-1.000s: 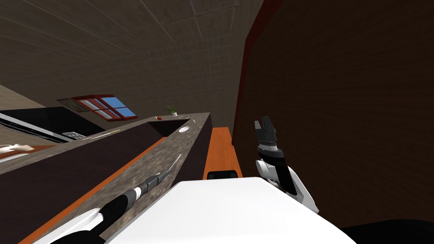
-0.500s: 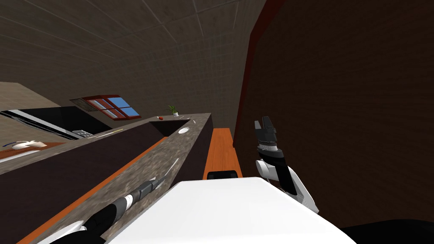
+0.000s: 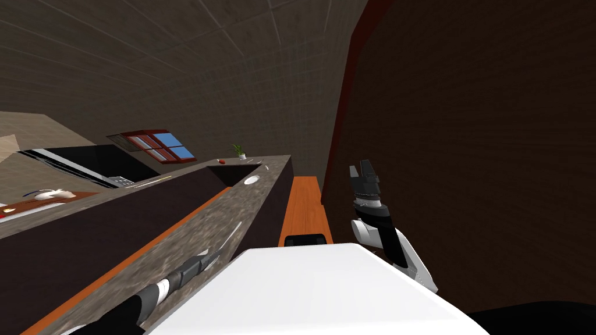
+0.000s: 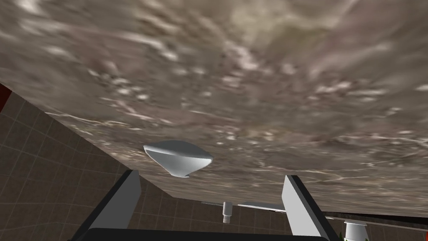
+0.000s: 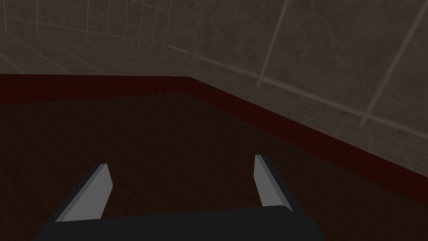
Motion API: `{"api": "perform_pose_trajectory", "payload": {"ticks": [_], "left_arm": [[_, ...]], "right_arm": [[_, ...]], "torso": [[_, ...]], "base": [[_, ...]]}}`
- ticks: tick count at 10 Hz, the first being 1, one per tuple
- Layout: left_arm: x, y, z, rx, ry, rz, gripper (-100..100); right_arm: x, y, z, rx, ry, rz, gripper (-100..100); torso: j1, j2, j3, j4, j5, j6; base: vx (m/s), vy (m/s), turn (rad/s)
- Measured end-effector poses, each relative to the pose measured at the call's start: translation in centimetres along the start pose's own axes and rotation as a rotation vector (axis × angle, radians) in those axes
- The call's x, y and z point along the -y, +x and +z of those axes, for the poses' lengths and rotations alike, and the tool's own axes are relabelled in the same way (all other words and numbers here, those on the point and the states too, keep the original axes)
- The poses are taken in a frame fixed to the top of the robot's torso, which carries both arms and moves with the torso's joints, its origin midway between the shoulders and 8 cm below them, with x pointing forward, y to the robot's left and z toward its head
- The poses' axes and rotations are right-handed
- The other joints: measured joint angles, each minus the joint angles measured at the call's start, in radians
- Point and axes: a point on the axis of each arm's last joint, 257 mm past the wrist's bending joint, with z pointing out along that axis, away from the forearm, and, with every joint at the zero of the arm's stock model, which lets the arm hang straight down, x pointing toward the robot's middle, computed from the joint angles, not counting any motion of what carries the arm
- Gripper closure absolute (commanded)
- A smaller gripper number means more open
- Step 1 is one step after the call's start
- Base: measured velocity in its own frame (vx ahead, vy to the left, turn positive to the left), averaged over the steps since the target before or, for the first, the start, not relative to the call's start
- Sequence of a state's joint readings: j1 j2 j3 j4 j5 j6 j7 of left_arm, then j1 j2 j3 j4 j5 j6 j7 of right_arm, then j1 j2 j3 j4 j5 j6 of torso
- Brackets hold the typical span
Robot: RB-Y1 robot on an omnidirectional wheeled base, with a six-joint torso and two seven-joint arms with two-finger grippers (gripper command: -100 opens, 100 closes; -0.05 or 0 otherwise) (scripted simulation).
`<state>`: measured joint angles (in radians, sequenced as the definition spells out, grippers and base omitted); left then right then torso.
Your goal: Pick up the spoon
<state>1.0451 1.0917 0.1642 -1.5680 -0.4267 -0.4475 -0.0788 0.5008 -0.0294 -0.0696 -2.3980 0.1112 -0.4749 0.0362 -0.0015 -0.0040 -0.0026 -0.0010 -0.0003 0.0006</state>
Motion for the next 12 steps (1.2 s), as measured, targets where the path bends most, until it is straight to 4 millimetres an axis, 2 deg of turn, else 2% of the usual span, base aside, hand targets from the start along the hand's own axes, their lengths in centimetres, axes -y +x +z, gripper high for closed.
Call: {"api": "perform_pose_trajectory", "payload": {"ticks": [2,6,7,12], "left_arm": [[-1.1,1.1,-0.8,-0.003,-0.003,0.010,-100],[-1.4,2.6,-2.1,-0.006,0.022,0.022,-100],[-2.0,3.2,-2.6,-0.004,0.018,0.025,-100],[-2.2,5.2,-4.6,-0.002,0.048,0.038,-100]], "right_arm": [[0.0,0.0,0.0,0.000,0.000,0.000,0],[0.0,0.0,0.0,0.000,0.000,0.000,0],[0.0,0.0,0.0,0.000,0.000,0.000,0],[0.0,0.0,0.0,0.000,0.000,0.000,0]], "torso": [[0.000,-0.003,-0.001,-0.001,0.000,0.000],[0.001,0.000,0.000,0.000,0.000,0.000],[0.001,-0.002,-0.001,0.000,0.000,-0.001],[0.000,-0.001,-0.001,0.000,0.000,0.001]], "base": [[0.089,-0.020,0.021],[0.092,-0.026,0.066],[0.116,-0.022,0.060],[0.090,-0.040,0.048]]}}
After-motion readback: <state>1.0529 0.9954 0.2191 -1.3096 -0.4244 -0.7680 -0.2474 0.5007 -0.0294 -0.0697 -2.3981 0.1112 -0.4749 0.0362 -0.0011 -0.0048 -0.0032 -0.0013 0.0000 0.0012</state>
